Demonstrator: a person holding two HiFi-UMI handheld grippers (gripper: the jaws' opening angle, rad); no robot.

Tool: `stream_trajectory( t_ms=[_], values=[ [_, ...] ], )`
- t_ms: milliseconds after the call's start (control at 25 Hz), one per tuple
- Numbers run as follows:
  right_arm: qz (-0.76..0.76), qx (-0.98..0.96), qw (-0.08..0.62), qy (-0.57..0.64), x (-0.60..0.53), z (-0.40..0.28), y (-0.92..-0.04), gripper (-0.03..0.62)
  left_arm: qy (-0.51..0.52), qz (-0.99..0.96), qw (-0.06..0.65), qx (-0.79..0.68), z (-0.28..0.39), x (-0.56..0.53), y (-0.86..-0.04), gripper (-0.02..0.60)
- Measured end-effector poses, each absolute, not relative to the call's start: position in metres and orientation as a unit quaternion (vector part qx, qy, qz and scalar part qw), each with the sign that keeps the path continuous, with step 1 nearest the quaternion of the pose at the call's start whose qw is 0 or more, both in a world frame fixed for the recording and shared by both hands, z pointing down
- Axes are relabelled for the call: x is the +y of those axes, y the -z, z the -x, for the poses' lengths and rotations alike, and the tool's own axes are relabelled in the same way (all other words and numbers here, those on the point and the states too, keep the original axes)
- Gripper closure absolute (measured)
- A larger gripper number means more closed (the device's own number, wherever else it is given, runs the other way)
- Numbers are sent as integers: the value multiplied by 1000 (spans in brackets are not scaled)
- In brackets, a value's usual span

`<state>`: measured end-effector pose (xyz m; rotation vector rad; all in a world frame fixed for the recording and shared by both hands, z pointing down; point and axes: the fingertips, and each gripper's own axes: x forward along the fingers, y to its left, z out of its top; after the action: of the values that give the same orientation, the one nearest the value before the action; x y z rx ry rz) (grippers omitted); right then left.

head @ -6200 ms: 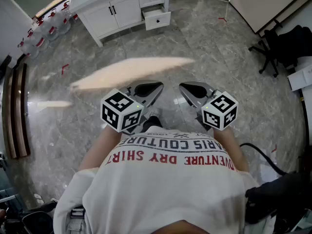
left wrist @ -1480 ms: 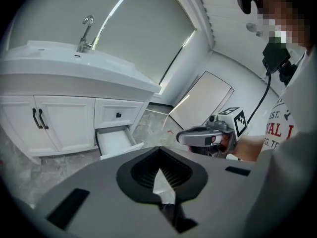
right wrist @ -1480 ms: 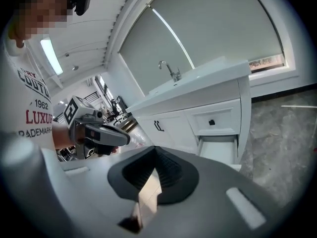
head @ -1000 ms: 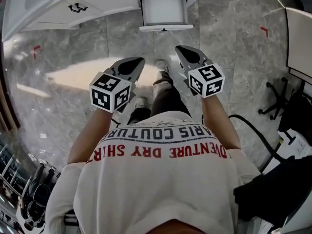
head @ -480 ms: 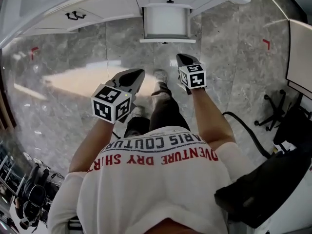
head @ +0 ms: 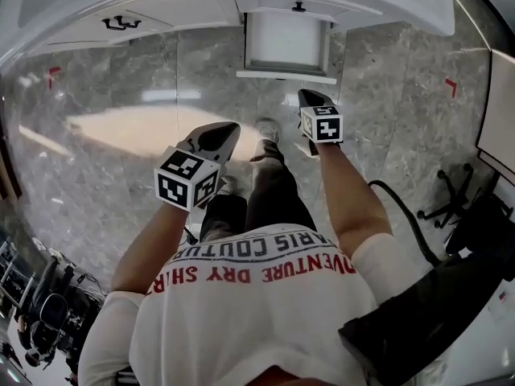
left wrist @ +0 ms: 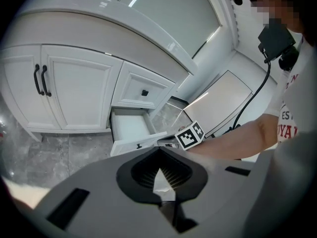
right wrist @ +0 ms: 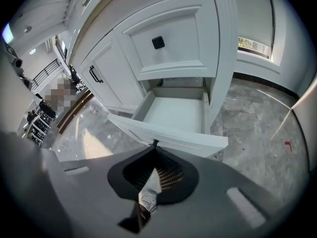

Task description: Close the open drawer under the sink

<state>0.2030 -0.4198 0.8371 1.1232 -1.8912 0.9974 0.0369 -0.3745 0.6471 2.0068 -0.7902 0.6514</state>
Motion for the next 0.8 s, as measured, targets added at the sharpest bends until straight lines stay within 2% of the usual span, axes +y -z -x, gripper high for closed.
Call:
stream_trajectory(
  t_ms=[800],
  values=[
    [-451, -701, 380, -401, -434, -215, -880, 594, -237, -782, 453, -356, -30, -389, -678, 580]
  ],
)
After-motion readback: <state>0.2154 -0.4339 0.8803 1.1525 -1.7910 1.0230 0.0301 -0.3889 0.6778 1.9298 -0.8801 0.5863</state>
